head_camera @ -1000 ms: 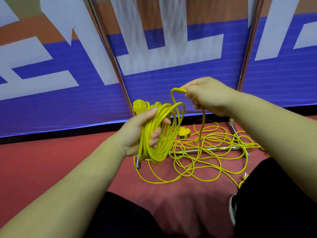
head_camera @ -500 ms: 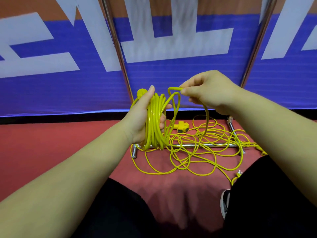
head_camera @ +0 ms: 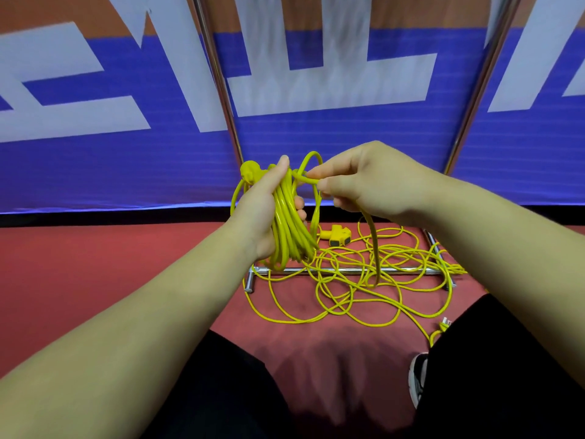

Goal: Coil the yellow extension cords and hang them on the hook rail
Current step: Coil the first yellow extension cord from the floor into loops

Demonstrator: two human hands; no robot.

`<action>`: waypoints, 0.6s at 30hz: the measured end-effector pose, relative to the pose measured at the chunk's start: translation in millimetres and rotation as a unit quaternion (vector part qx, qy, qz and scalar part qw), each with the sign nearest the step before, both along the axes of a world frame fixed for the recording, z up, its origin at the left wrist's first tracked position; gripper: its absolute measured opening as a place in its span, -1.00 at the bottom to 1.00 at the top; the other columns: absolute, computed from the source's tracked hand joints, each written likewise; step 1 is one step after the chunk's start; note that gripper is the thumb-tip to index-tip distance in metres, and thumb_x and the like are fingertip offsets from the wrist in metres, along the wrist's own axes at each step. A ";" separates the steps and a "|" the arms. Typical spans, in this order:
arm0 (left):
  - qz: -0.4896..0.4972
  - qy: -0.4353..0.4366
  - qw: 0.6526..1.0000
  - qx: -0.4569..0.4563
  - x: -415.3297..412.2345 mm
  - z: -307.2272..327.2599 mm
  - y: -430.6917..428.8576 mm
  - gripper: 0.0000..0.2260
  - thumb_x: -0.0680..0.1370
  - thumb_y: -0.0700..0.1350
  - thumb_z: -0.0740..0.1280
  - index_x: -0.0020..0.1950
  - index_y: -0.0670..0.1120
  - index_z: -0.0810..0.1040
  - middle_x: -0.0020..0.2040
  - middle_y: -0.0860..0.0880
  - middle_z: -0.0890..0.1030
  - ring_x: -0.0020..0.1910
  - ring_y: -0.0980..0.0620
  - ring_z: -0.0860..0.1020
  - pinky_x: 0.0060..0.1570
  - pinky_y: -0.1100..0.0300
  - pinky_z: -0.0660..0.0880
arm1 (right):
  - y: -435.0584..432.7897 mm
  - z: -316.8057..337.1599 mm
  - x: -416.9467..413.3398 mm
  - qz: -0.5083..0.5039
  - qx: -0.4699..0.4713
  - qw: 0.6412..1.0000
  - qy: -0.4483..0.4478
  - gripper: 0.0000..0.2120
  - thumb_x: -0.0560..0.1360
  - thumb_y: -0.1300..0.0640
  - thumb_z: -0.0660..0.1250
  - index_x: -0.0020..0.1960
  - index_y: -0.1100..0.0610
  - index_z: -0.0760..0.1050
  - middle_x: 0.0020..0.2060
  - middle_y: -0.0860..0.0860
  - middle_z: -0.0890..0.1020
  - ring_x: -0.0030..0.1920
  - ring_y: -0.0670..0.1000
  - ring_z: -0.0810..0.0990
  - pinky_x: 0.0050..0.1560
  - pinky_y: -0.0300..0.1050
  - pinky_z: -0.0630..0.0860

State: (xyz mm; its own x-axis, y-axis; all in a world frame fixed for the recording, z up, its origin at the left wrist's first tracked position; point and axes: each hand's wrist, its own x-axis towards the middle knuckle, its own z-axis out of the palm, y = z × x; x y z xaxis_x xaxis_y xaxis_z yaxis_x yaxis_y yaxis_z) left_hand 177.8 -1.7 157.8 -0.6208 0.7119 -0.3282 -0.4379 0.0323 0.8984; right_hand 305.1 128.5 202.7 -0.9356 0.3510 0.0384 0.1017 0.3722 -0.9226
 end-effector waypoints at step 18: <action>0.228 0.044 0.962 0.144 -24.5 28.8 -0.9 -0.88 0.59 -0.26 0.25 -0.10 -0.18 0.56 -0.34 -0.08 0.64 -0.37 -0.01 0.63 -0.30 0.16 0.57 | 2.6 -58.4 -12.9 0.151 -0.062 0.985 -0.057 -0.82 0.60 0.23 0.31 -0.05 0.12 0.30 -0.23 0.08 0.69 -0.31 0.08 0.43 -0.28 0.01 0.27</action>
